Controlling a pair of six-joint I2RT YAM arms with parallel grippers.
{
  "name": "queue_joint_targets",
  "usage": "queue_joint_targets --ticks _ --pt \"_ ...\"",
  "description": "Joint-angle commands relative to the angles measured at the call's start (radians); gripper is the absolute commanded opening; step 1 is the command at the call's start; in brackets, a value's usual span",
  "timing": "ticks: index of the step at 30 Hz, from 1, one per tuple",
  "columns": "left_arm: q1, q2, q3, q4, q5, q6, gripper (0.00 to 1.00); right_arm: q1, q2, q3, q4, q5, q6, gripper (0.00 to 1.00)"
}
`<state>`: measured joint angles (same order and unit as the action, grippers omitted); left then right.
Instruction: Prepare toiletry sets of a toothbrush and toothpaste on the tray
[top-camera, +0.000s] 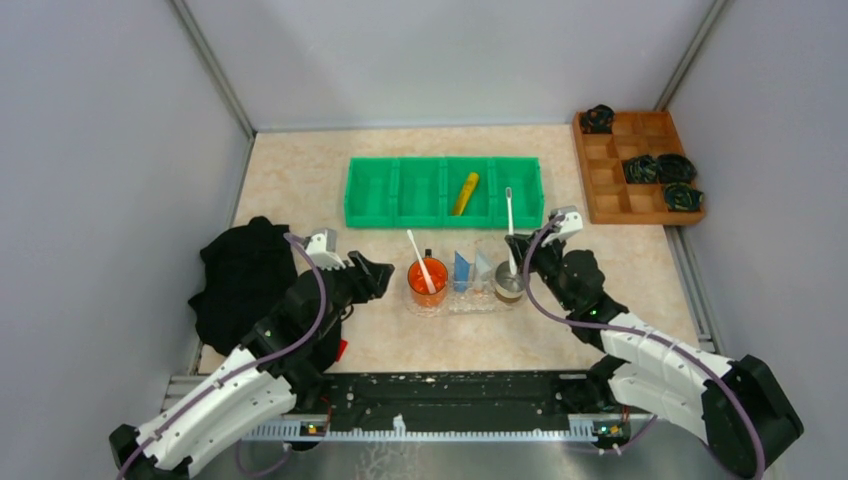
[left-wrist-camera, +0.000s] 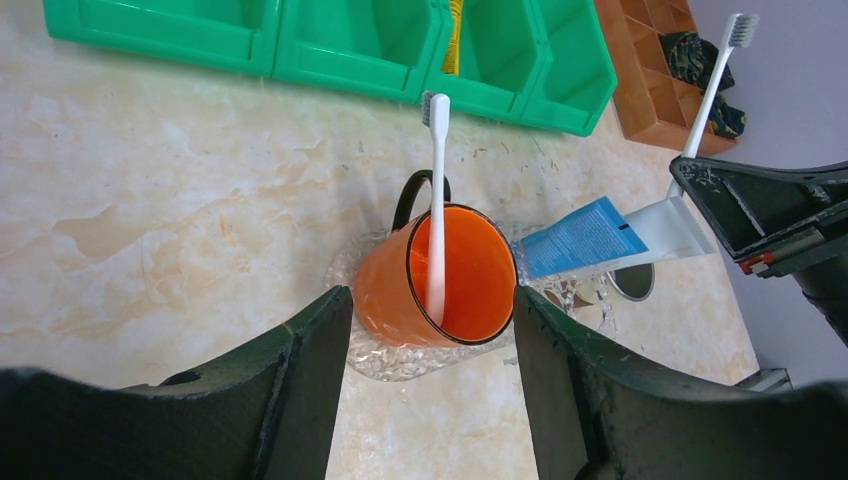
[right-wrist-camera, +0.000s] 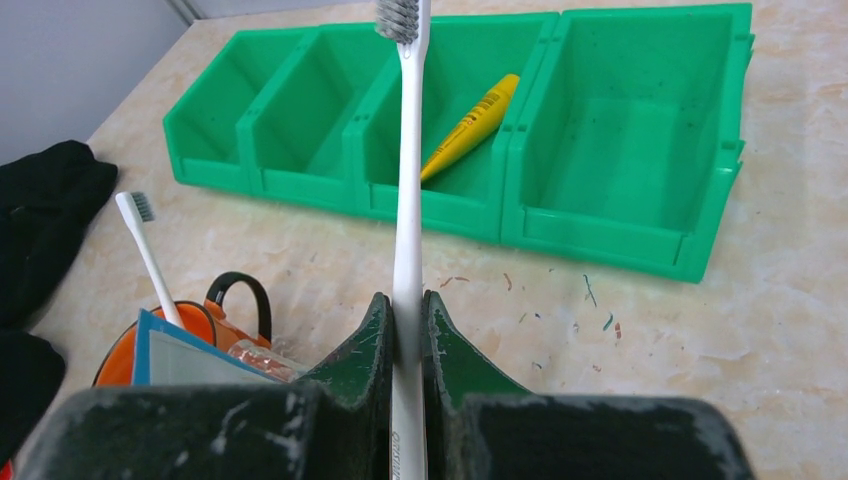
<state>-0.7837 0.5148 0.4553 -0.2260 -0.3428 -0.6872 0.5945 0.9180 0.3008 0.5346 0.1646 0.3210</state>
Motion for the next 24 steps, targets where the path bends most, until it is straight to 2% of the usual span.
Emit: queue_joint_targets --ticks 1,24 --pt "-0.005 0.008 -0.014 0.0 -0.015 0.004 0.67 0.013 0.028 0.004 0.118 0.023 -0.023 0.0" --pt "-0.005 0.054 -0.024 0.039 -0.011 0.017 0.67 0.032 0.071 -0.088 0.209 0.054 -0.035 0.0"
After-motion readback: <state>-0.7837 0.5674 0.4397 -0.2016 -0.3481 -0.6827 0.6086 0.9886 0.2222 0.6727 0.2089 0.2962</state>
